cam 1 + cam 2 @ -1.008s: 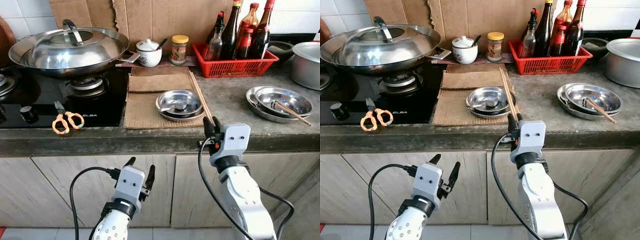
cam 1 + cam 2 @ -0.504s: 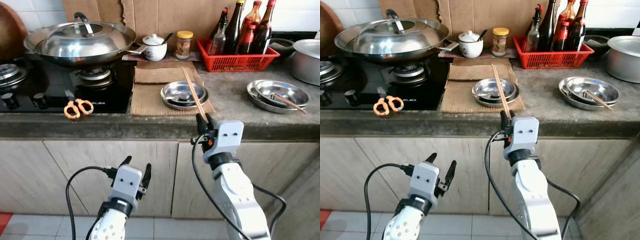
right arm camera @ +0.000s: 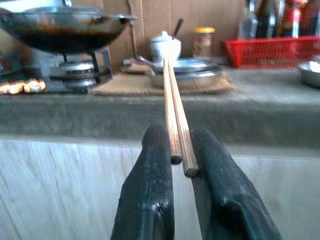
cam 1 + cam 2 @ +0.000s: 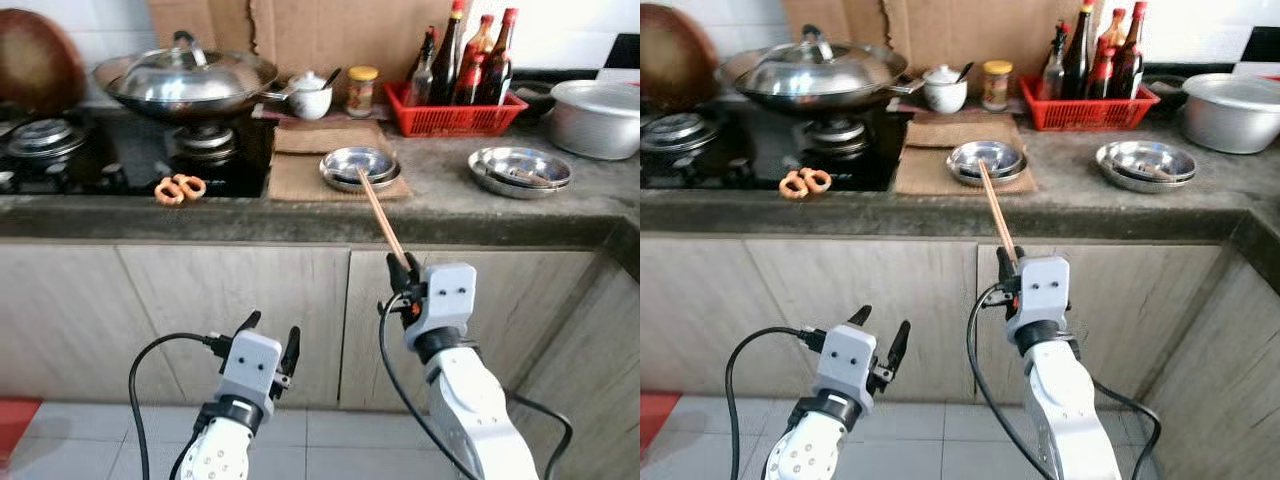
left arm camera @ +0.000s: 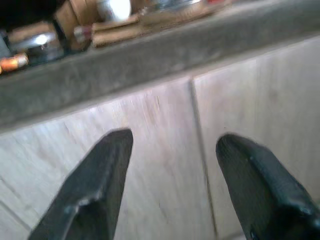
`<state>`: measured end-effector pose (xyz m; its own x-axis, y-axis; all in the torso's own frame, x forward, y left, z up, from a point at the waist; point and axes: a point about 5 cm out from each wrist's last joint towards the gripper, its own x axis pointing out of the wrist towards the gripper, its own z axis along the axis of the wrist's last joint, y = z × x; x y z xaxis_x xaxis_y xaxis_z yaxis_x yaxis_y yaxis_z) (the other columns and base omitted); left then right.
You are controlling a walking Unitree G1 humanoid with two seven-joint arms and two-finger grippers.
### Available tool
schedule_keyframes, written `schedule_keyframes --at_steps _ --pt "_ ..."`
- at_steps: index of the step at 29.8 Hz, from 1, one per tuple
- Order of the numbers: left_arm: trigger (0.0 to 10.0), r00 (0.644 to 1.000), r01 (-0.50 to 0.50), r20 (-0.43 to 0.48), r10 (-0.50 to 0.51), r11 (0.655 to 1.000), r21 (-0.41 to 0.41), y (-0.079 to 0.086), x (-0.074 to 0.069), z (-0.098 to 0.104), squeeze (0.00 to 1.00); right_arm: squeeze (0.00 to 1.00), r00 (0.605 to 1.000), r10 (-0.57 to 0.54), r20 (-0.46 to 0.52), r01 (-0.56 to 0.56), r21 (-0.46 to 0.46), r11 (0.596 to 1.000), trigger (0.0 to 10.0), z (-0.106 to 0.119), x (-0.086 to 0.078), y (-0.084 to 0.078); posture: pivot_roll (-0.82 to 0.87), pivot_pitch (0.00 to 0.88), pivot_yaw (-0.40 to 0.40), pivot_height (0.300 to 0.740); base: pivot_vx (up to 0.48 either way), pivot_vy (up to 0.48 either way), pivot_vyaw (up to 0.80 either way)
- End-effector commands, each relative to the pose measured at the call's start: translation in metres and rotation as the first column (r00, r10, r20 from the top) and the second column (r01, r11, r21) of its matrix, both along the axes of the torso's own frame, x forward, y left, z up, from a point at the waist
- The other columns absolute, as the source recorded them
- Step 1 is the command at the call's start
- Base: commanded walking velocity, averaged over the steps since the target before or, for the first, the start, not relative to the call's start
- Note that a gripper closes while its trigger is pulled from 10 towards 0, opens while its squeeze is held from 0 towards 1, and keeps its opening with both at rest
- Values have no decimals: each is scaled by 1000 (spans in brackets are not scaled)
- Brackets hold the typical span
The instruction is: Kitchen organization
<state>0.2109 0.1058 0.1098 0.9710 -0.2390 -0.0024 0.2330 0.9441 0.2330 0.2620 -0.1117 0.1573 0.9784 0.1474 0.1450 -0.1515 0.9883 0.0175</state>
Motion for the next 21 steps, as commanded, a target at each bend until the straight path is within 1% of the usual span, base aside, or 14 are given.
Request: schedule_keyframes --at_steps 1,15,21 --pt "10000 1000 8 21 -8 1000 11 -1 2 4 0 0 1000 -13 7 13 7 1000 10000 2 0 -2 44 37 -4 740 -326 0 -800" --pt "10000 1000 7 11 -7 1000 6 -1 1 3 0 0 1000 -18 -10 18 0 1000 10000 -2 -3 -2 43 38 -5 740 -295 0 -800" --pt "10000 1000 8 6 -8 1000 -2 -1 2 3 0 0 1000 -24 -12 24 -4 1000 10000 -2 -3 -2 43 39 -7 740 0 0 -800"
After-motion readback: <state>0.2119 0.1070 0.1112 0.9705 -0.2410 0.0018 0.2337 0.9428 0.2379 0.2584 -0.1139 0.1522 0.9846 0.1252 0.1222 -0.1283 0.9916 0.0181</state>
